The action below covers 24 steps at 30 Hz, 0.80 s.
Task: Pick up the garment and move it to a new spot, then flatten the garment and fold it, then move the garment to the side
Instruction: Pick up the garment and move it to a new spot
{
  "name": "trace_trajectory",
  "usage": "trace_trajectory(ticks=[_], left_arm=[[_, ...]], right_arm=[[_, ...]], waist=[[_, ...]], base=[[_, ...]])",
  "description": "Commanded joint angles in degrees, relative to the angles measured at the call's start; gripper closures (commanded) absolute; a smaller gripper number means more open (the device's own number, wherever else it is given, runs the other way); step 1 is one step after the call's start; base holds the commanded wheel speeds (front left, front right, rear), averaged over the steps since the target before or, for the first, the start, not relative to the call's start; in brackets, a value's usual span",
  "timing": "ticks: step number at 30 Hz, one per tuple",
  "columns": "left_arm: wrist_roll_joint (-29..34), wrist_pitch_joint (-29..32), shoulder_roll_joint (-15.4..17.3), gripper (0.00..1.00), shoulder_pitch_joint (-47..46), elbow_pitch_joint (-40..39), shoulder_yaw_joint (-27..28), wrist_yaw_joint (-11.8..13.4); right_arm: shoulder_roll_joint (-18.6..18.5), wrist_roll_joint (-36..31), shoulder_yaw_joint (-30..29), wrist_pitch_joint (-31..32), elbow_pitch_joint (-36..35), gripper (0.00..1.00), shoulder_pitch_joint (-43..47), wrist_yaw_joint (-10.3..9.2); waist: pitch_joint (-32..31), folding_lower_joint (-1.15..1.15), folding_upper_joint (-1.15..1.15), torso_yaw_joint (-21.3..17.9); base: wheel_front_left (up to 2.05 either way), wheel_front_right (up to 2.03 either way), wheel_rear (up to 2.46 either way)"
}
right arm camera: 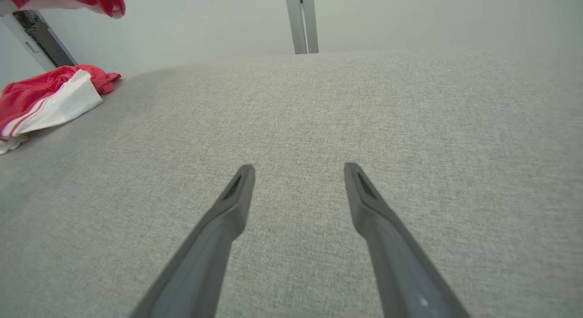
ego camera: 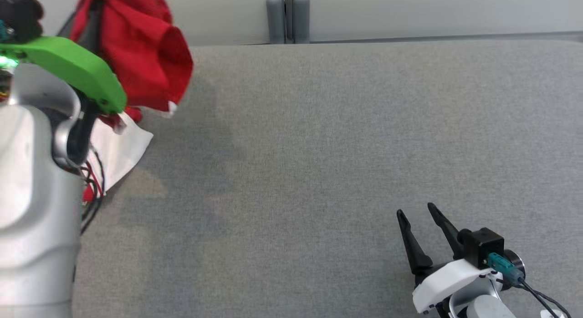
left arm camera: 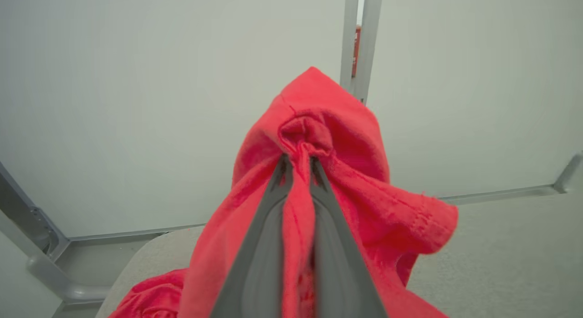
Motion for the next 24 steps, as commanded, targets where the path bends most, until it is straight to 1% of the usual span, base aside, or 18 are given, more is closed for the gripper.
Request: trace_trajectory(ticks=[1,4,7,10,12,14,16,19,21,24], left_arm=[[-2.1,1.52,-0.65,1.0,3.16,-4.54,-1.25,-0.22],[-7.39,5.82,-1.79,1.0,9.5,-15.86,-4.8,-0.27],[-12.35,9.26,-3.84,1.0,15.85,-26.17,-8.19,-0.28],[-15.63,10.82,-7.13,1.0,21.05,-31.84,-12.07,-0.19],[-17.4,10.77,-9.74,1.0,23.59,-33.07,-14.55,0.07],[-18.94,9.97,-11.35,1.0,25.39,-32.59,-16.13,0.35],[-18.84,8.57,-12.24,1.0,26.1,-30.97,-18.24,0.49],[-21.69,5.18,-13.6,1.0,26.86,-26.52,-19.87,0.62],[-24.27,3.38,-13.65,1.0,26.45,-21.82,-19.63,1.46],[-29.2,1.58,-13.82,1.0,25.18,-12.59,-17.85,3.42]], right_arm=[[0.2,-0.39,-0.28,-0.04,0.01,0.0,0.92,-0.06],[0.52,-0.65,-0.72,-0.04,0.1,0.0,1.41,-0.06],[0.83,-0.75,-0.71,-0.05,0.17,0.0,1.88,-0.06],[0.99,-0.68,-0.81,-0.04,0.28,0.0,2.21,-0.06],[1.16,-0.61,-1.06,-0.04,0.3,0.0,2.24,-0.06],[1.34,-0.55,-0.81,-0.04,0.33,0.0,2.01,-0.06],[1.5,-0.36,-0.91,-0.04,0.25,0.0,1.61,-0.06],[1.6,-0.26,-1.25,-0.04,0.17,0.0,1.36,-0.06],[1.7,-0.31,-1.51,-0.04,0.11,0.0,1.3,-0.06],[1.85,-0.2,-1.79,-0.04,0.06,0.0,1.09,-0.06]], waist=[[-3.45,0.0,0.0,-2.02],[-4.06,0.0,0.0,-4.5],[-4.12,0.0,0.0,-7.37],[-3.99,0.0,0.0,-10.48],[-3.72,0.0,0.0,-12.56],[-3.31,0.0,0.0,-14.69],[-2.71,0.0,0.0,-17.02],[-1.86,0.0,0.0,-20.03],[-1.13,0.0,0.0,-21.6],[-0.29,0.0,0.0,-23.37]], base=[[0.0,0.0,0.0],[0.0,0.0,0.0],[0.0,0.0,0.0],[0.0,0.0,0.0],[0.0,0.0,0.0],[0.0,0.0,0.0],[0.0,0.0,0.0],[0.0,0.0,0.0],[0.0,0.0,0.0],[0.0,0.0,0.0]])
